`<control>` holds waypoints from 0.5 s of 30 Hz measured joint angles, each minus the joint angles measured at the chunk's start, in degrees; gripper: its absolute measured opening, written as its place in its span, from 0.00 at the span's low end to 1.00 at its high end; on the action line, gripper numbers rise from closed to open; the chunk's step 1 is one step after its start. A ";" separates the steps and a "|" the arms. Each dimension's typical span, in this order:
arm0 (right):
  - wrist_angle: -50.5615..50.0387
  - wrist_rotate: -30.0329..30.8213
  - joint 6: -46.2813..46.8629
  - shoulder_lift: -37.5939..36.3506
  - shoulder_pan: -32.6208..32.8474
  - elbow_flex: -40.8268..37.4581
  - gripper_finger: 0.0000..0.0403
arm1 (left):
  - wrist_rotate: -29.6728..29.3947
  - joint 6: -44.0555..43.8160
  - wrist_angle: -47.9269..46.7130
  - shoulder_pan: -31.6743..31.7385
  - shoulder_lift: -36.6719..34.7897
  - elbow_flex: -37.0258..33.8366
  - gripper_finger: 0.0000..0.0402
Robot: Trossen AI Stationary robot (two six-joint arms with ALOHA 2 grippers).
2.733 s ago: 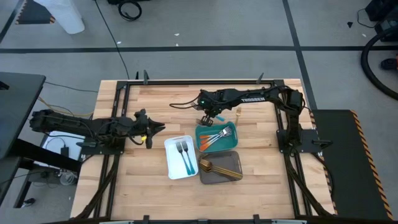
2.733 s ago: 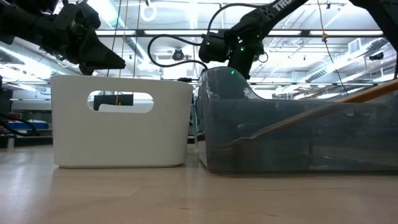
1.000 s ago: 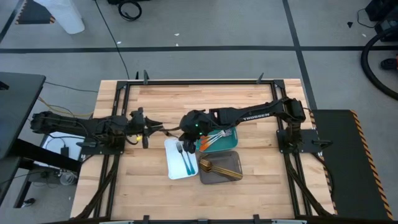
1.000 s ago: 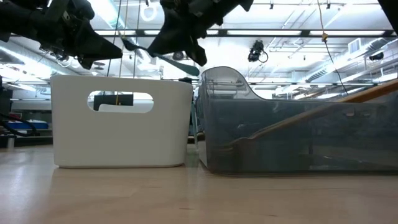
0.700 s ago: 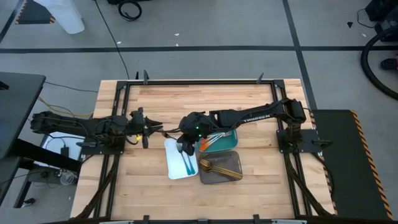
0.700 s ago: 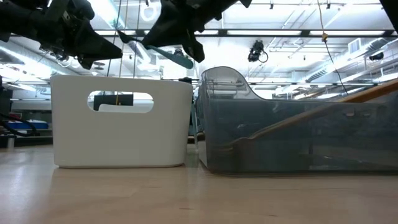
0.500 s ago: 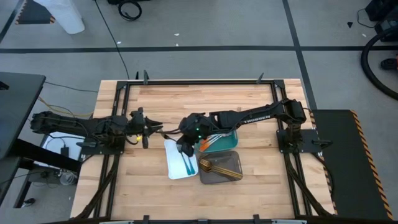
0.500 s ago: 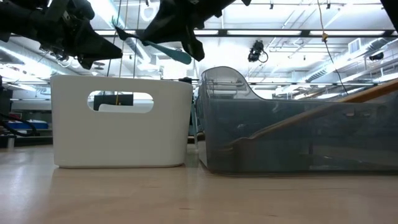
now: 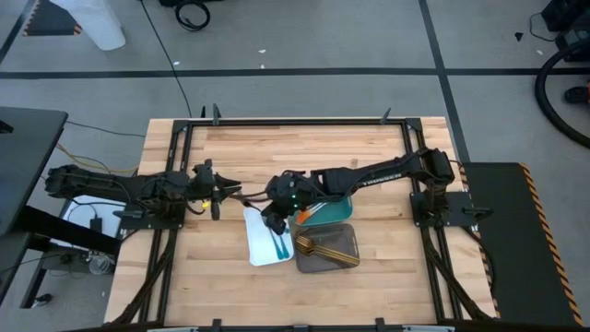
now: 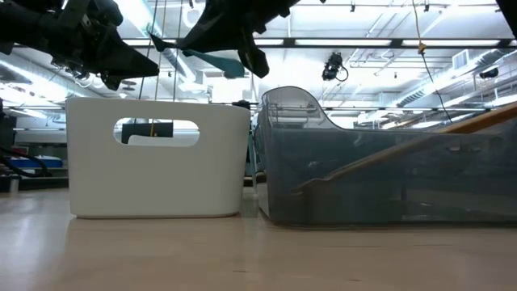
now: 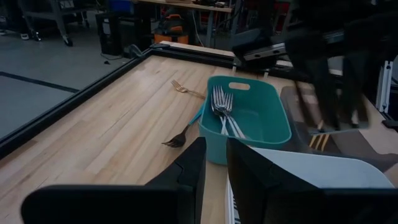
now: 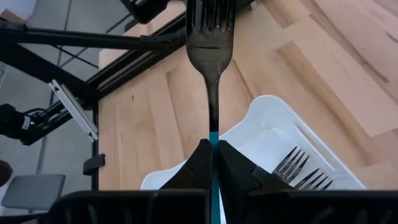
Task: Sort silverware by color (type)
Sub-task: Put the blue fork into the white bin
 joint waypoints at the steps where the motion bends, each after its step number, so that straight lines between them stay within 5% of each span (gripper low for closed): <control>1: 0.04 0.62 -0.02 0.04 0.28 0.00 0.04 | 0.00 0.00 0.00 0.00 0.00 -0.02 0.18; 15: 2.36 8.65 0.50 0.50 3.27 -0.21 0.04 | 0.00 0.09 -0.09 0.00 0.00 -0.02 0.18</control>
